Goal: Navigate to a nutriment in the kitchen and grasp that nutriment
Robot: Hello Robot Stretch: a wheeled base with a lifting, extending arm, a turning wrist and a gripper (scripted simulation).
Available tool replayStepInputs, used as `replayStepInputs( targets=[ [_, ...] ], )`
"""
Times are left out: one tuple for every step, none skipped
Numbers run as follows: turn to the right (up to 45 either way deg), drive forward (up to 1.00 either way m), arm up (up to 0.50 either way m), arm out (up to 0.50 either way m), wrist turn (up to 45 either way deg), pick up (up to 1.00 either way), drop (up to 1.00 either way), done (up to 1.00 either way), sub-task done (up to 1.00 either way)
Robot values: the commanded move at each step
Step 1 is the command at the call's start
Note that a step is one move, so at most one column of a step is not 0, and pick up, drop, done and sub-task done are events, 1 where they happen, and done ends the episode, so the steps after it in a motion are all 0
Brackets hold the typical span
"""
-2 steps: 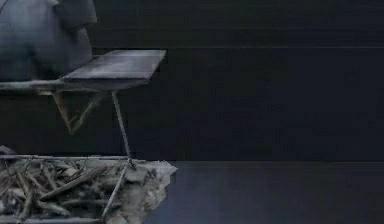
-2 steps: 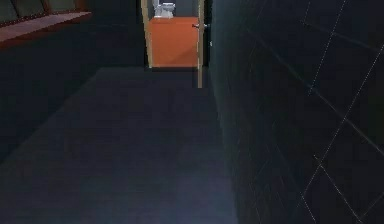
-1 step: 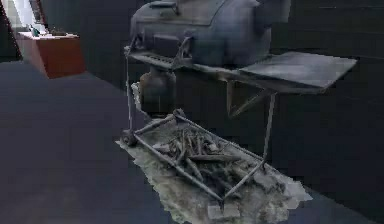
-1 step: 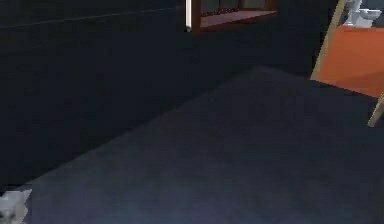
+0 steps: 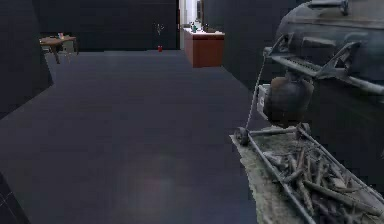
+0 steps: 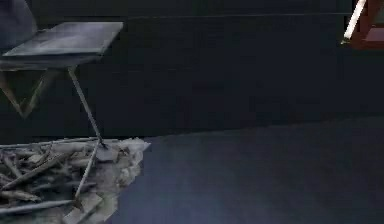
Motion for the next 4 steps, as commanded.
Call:
replayStepInputs(
  targets=[
    [0.0,0.75,0.0,0.0,0.0,0.0,0.0,0.0,0.0],
    [-27.0,0.0,0.0,0.0,0.0,0.0,0.0,0.0,0.0],
    [0.0,1.0,0.0,0.0,0.0,0.0,0.0,0.0,0.0],
    [0.0,1.0,0.0,0.0,0.0,0.0,0.0,0.0,0.0]
  ],
)
